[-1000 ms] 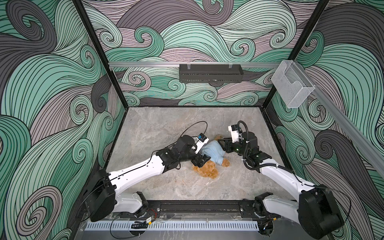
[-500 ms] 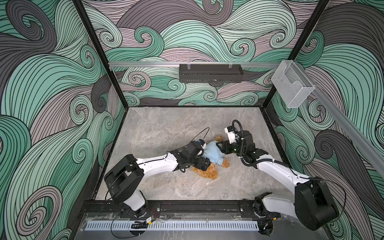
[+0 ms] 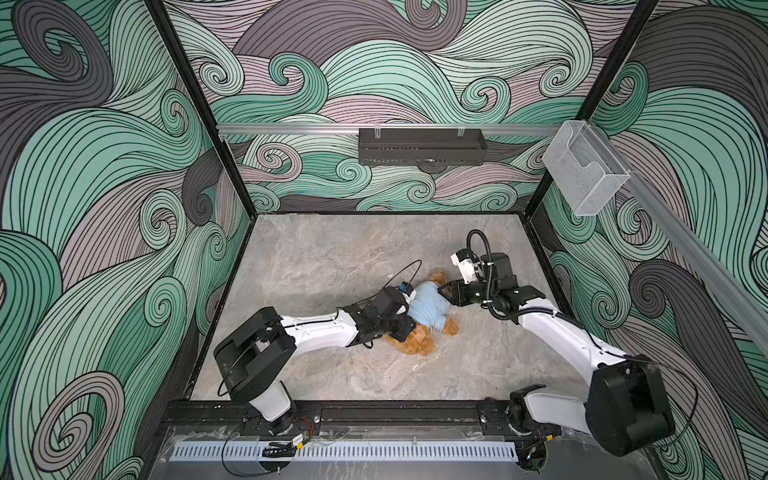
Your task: Dress the teddy bear
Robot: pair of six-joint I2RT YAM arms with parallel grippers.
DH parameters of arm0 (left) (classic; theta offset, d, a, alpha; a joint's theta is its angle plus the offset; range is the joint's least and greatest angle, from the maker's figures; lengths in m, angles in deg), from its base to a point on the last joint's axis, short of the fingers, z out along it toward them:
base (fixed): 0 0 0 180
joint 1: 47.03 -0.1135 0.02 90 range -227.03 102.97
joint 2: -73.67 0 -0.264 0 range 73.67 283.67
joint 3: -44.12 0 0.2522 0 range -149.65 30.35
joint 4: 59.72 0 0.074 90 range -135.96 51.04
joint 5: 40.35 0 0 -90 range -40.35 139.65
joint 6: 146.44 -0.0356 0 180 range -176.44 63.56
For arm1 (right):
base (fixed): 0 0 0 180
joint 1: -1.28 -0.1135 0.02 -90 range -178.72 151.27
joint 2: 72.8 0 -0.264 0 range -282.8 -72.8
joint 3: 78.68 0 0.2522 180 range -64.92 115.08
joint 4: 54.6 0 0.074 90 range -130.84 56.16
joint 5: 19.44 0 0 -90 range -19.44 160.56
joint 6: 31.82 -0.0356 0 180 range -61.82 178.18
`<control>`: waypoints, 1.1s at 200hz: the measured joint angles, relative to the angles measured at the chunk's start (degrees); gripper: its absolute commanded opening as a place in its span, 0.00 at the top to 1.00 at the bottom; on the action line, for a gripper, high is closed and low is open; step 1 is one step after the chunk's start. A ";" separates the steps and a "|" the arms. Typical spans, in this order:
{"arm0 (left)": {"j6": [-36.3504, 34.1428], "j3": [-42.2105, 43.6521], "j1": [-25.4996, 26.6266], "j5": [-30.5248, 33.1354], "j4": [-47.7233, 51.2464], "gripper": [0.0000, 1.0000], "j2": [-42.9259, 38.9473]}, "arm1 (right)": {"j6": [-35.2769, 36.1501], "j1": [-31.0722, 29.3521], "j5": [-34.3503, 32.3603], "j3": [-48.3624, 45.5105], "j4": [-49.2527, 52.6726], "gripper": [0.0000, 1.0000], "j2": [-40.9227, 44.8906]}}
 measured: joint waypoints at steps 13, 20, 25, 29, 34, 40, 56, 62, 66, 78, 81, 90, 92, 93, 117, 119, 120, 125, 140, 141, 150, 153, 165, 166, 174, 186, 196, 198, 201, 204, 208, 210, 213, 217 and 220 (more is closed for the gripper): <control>-0.57 0.00 0.00 -0.02 0.00 0.71 0.00 | 0.15 -0.02 0.42 0.13 0.42 0.61 -1.60; -0.79 0.00 0.00 -0.02 0.00 0.71 0.00 | 0.22 -0.02 0.46 0.13 0.50 0.61 -2.36; -0.85 0.00 0.00 -0.02 0.00 0.72 0.00 | 0.24 0.00 0.46 0.15 0.57 0.61 -2.78; -0.96 0.00 0.00 -0.02 -0.02 0.72 0.00 | 0.26 0.00 0.44 0.15 0.57 0.61 -3.04; -1.01 0.00 0.00 -0.02 -0.02 0.72 0.00 | 0.28 -0.02 0.42 0.17 0.57 0.61 -3.28; -1.11 0.00 0.00 -0.02 0.00 0.73 0.00 | 0.31 0.00 0.39 0.20 0.57 0.61 -3.50; -1.29 0.00 0.00 -0.04 0.00 0.74 0.00 | 0.55 -0.02 0.04 0.48 0.57 0.61 -3.82; -1.38 0.00 0.00 -0.04 0.00 0.75 0.00 | 0.74 -0.02 -0.17 0.61 0.57 0.61 -3.87; -1.40 0.00 0.00 -0.04 0.00 0.75 0.00 | 0.85 -0.02 -0.37 0.72 0.52 0.60 -3.87; -1.60 0.00 0.00 -0.07 0.00 0.76 0.00 | 1.16 -0.02 -1.03 0.92 0.37 0.58 -3.87; -1.68 0.00 0.00 -0.07 0.00 0.77 0.00 | 1.29 -0.02 -1.14 0.94 0.33 0.58 -3.87; -1.77 0.00 0.00 -0.09 0.00 0.78 0.00 | 1.44 -0.02 -1.42 0.92 0.28 0.57 -3.98; -1.79 0.00 0.00 -0.09 0.02 0.78 0.00 | 1.46 -0.02 -1.49 0.94 0.28 0.57 -4.02; -1.81 0.00 0.00 -0.11 0.02 0.78 0.02 | 1.46 -0.02 -1.51 0.94 0.28 0.57 -4.07; -2.01 0.00 0.00 -0.24 0.00 0.83 0.11 | 1.53 -0.02 -1.20 0.94 -0.26 0.65 -5.49; -2.01 0.00 0.00 -0.26 0.00 0.84 0.13 | 1.57 -0.02 -1.14 0.94 -0.37 0.67 -5.62; -2.08 0.00 0.00 -0.26 0.00 0.84 0.13 | 1.49 -0.02 -1.05 0.94 -0.39 0.68 -5.73; -2.03 0.00 0.00 -0.28 0.02 0.85 0.15 | 1.57 -0.02 -0.87 0.94 -0.52 0.70 -6.03; -2.14 -0.02 0.00 -0.44 0.02 0.88 0.20 | 1.27 -0.04 -0.39 0.92 -0.79 0.77 -6.47; -2.14 0.00 0.00 -0.44 0.02 0.88 0.20 | 1.07 -0.07 -0.39 0.92 -0.79 0.78 -6.47; -2.14 0.00 0.00 -0.50 0.02 0.90 0.22 | 0.98 -0.07 -0.44 0.92 -0.85 0.79 -6.36; -2.14 -0.02 0.00 -0.50 0.02 0.90 0.22 | 1.09 -0.09 -0.59 0.92 -0.94 0.80 -6.23; -2.14 0.00 0.00 -0.55 0.02 0.93 0.22 | 1.07 -0.11 -1.25 0.87 -0.90 0.84 -5.60; -2.14 -0.02 0.00 -0.55 0.02 0.94 0.22 | 1.09 -0.11 -1.33 0.85 -0.90 0.84 -5.55; -2.14 -0.02 0.00 -0.57 0.02 0.98 0.22 | 0.98 -0.13 -2.29 0.83 -0.81 0.87 -4.94; -2.21 -0.02 0.00 -0.57 0.04 1.00 0.22 | 1.03 -0.13 -4.17 0.81 -0.74 0.91 -3.87; -2.25 -0.02 0.00 -0.57 0.07 1.00 0.22 | 0.85 -0.13 -5.99 0.81 -0.70 0.93 -3.04; -2.27 -0.02 0.00 -0.57 0.11 1.00 0.22 | 0.96 -0.13 -6.25 0.81 -0.70 0.94 -2.95; -2.34 -0.02 0.00 -0.57 0.15 1.00 0.22 | 0.85 -0.13 -6.91 0.81 -0.72 0.94 -2.69; -2.40 -0.02 0.00 -0.57 0.20 1.00 0.22 | 0.92 -0.11 -7.32 0.81 -0.70 0.95 -2.54; -2.49 -0.02 0.00 -0.57 0.24 1.00 0.22 | 0.85 -0.11 -7.98 0.81 -0.74 0.96 -2.34; -2.54 -0.02 0.00 -0.57 0.26 1.00 0.22 | 0.85 -0.13 -8.24 0.81 -0.72 0.97 -2.29; -2.62 -0.02 0.00 -0.57 0.28 1.00 0.22 | 0.94 -0.11 -8.74 0.81 -0.76 0.98 -2.19; -2.69 -0.02 0.00 -0.57 0.31 1.00 0.22 | 0.76 -0.11 -9.14 0.81 -0.74 0.99 -2.10; -2.80 -0.02 0.00 -0.57 0.31 1.00 0.22 | 0.83 -0.11 -9.68 0.81 -0.81 1.00 -2.05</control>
